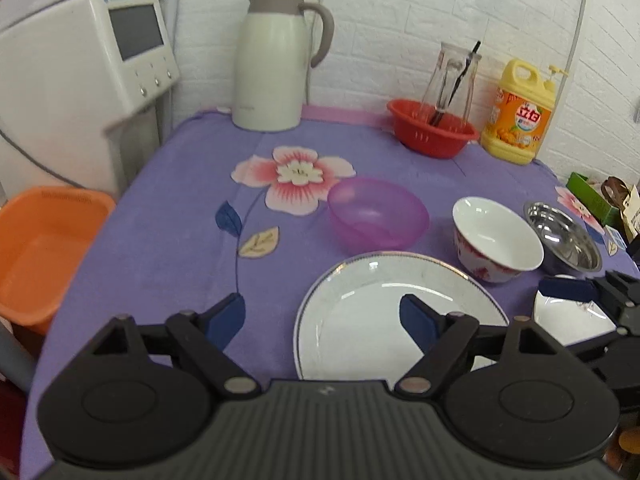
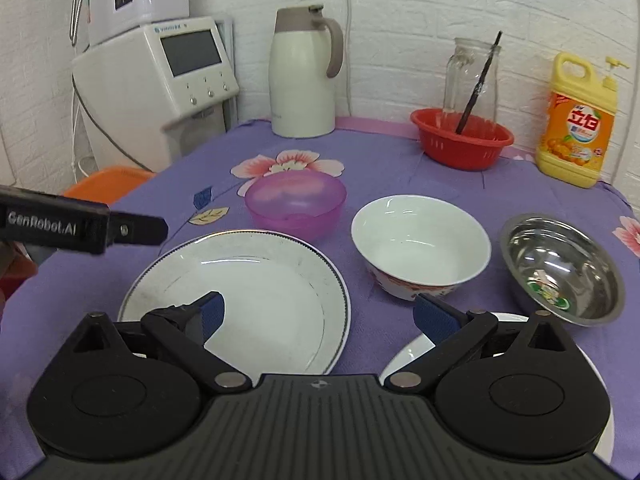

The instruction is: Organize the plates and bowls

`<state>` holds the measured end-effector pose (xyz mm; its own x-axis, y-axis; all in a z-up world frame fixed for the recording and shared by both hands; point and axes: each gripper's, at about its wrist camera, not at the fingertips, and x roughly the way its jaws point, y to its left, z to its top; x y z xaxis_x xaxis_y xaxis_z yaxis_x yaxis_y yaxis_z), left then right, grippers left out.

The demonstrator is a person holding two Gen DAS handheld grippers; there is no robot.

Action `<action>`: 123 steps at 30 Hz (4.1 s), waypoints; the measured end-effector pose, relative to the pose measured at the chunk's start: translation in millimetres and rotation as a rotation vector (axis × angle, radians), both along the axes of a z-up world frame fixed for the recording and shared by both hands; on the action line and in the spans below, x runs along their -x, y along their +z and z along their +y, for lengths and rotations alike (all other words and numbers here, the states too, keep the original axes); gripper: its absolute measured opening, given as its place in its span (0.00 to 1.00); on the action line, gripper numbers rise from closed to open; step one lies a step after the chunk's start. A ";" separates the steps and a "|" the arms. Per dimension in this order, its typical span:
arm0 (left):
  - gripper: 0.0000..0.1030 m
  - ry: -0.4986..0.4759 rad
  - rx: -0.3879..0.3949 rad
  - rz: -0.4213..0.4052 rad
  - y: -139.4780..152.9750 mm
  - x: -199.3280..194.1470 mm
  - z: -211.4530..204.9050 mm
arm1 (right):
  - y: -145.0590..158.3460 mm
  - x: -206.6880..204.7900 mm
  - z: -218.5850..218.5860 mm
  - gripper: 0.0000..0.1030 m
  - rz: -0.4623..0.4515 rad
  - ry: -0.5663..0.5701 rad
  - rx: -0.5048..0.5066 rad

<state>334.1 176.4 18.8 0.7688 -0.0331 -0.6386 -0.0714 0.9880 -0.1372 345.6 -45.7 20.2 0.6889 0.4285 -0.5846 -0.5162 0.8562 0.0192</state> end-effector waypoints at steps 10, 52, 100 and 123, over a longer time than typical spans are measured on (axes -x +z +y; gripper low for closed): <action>0.80 -0.027 -0.009 0.059 -34.4 -20.4 -4.6 | -29.5 -25.9 22.3 1.00 0.125 0.042 0.078; 0.64 0.004 -0.015 0.020 -31.7 -10.9 -27.2 | -26.1 -9.1 38.7 1.00 0.128 0.112 0.066; 0.68 -0.055 0.133 -0.103 -18.2 161.3 -84.4 | -14.2 180.9 -80.1 1.00 -0.005 -0.176 -0.117; 0.80 -0.260 0.061 0.080 -19.0 -4.1 -148.2 | -44.5 22.1 -154.2 1.00 0.063 -0.451 -0.095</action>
